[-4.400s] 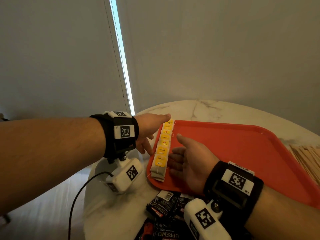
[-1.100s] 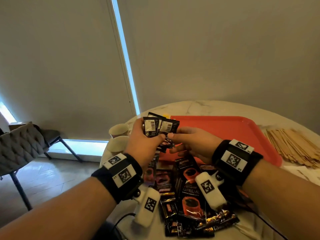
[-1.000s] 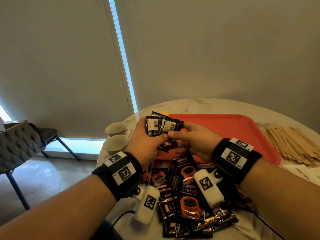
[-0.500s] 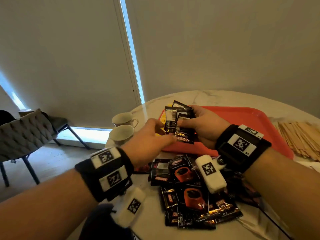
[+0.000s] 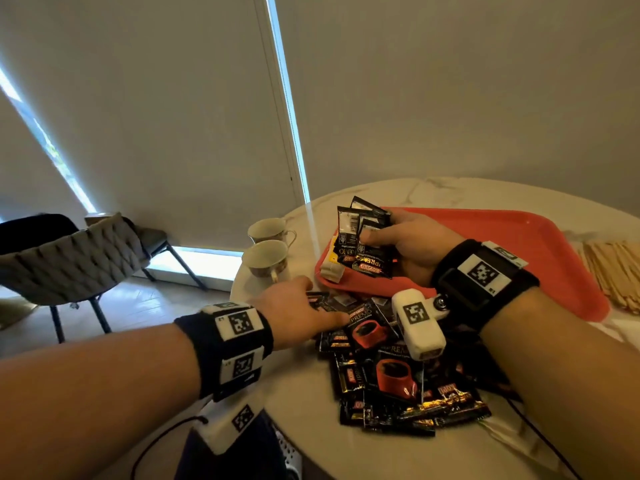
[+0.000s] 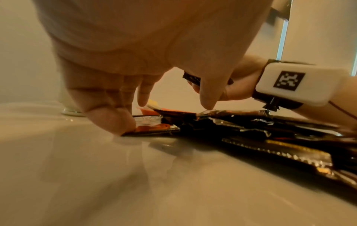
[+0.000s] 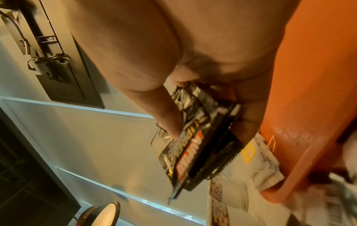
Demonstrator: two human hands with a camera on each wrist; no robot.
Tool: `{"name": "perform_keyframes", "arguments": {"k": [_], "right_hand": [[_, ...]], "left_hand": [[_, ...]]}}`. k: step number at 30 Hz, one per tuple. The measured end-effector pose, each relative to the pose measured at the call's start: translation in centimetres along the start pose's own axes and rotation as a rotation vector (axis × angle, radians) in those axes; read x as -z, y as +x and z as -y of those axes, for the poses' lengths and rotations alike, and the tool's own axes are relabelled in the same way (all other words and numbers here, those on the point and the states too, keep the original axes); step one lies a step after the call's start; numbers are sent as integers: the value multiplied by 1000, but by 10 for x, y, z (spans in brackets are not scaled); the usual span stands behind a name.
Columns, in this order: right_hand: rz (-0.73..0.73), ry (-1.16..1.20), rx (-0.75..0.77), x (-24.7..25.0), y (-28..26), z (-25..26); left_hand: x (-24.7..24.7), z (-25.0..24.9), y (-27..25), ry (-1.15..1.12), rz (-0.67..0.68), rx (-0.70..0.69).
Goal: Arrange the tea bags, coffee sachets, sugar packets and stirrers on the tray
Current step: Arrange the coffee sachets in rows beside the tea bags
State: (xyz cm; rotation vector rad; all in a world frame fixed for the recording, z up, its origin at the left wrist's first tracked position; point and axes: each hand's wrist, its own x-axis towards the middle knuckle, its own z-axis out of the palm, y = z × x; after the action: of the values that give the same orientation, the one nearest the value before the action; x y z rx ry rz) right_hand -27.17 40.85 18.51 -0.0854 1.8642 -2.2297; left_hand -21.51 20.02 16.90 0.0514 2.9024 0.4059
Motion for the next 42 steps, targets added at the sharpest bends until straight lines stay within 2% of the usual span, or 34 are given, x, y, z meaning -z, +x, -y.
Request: {"name": "perform_keyframes", "arguments": {"k": [5, 11, 20, 23, 28, 34, 39, 42], "right_hand": [[2, 12, -16, 1, 2, -4], [13, 29, -14, 8, 2, -6], [3, 59, 5, 13, -3, -10], [-4, 96, 27, 14, -5, -8], [-8, 210, 36, 16, -4, -5], [7, 285, -13, 20, -2, 0], [-109, 231, -12, 34, 12, 6], [-96, 268, -26, 43, 20, 13]], "left_hand": [[-2, -12, 0, -19, 65, -11], [2, -15, 11, -308, 153, 129], [4, -1, 21, -566, 156, 204], [9, 11, 23, -662, 107, 200], [18, 14, 34, -887, 3, 114], [24, -26, 62, -1140, -47, -38], [23, -68, 91, -1195, -60, -172], [22, -86, 102, -1206, -51, -246]]}}
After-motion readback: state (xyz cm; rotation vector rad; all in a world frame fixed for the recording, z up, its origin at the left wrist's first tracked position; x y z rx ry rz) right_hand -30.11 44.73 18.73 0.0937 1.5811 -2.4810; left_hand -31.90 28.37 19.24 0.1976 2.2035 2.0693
